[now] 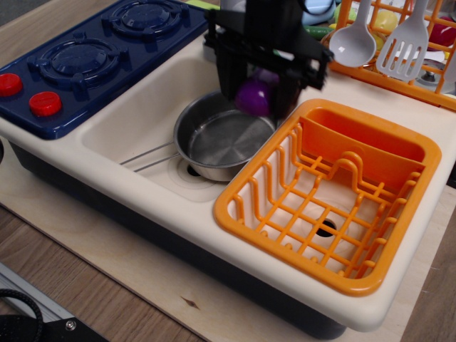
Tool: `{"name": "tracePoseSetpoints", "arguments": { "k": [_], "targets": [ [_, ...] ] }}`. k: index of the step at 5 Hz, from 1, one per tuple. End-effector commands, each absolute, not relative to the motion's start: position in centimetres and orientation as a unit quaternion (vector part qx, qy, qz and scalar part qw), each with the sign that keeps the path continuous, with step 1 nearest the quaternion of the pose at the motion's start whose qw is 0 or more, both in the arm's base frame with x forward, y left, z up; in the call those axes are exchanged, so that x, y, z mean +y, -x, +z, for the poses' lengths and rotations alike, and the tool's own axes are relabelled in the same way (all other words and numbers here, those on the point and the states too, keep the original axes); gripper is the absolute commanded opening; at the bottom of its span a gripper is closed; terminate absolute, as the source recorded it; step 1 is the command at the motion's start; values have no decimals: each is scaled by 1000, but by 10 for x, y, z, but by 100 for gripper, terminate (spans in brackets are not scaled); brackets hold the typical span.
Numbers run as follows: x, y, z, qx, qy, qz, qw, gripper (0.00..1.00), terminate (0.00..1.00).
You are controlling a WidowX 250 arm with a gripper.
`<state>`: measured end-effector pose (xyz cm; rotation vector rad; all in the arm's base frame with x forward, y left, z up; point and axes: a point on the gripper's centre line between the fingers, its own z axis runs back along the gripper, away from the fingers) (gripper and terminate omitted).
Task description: Put eggplant into pan
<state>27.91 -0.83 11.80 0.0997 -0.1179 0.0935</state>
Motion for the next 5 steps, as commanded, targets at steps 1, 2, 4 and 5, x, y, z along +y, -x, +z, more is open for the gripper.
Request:
{"name": "tracePoseSetpoints", "arguments": {
  "k": [1, 2, 4, 5],
  "targets": [
    [6, -268, 127, -84, -38, 71, 993, 0, 0],
    [17, -262, 119, -76, -33, 82, 993, 100, 0],
    [24, -262, 115, -78, -16, 72, 994, 100, 0],
    [24, -262, 115, -78, -16, 72, 994, 100, 100]
  ]
}}
